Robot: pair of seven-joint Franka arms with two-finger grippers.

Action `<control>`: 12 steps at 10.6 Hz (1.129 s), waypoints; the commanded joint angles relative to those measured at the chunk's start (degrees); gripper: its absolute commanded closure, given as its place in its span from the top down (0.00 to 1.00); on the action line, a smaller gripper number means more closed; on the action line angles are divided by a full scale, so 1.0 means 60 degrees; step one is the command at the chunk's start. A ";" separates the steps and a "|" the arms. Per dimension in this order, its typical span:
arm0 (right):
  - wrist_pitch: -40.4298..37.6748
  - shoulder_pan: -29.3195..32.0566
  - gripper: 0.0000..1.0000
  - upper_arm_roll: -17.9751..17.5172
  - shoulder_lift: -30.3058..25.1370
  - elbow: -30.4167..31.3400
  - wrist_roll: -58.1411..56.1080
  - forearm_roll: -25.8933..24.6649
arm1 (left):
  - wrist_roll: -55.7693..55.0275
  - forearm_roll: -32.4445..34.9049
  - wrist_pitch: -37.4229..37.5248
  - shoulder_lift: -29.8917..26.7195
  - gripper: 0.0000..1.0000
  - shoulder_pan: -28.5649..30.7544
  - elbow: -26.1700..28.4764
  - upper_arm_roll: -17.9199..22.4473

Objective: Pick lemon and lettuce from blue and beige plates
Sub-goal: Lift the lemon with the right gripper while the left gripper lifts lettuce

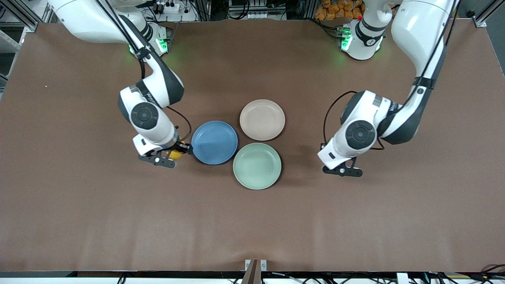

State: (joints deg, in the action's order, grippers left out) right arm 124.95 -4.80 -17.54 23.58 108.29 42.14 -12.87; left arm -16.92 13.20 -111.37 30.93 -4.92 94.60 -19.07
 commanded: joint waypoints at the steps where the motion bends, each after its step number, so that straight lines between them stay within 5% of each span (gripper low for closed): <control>1: 0.0035 0.0082 0.28 0.0606 -0.0939 0.0978 -0.1451 0.0604 | 0.0987 0.0552 -0.0086 0.0365 0.00 0.0481 -0.0280 -0.0044; 9: 0.0356 0.0141 0.28 0.2921 -0.1703 0.2150 -0.5554 0.1090 | 0.2190 0.0583 -0.1668 0.1612 0.00 0.1128 -0.0898 0.0513; 10: 0.0821 0.0141 0.28 0.3098 -0.1747 0.2514 -0.5921 0.1105 | 0.2190 0.0583 -0.1668 0.1728 0.07 0.1128 -0.0898 0.0513; 12: 0.2720 0.0417 0.27 0.3260 -0.1602 0.3539 -0.6551 0.1134 | 0.2249 0.0917 -0.1930 0.1934 1.00 0.1113 -0.0884 0.0658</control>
State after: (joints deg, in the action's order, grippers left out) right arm 134.25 -3.92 2.01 15.95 123.30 6.29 -7.47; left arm -4.30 15.90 -121.68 41.30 1.98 90.25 -15.84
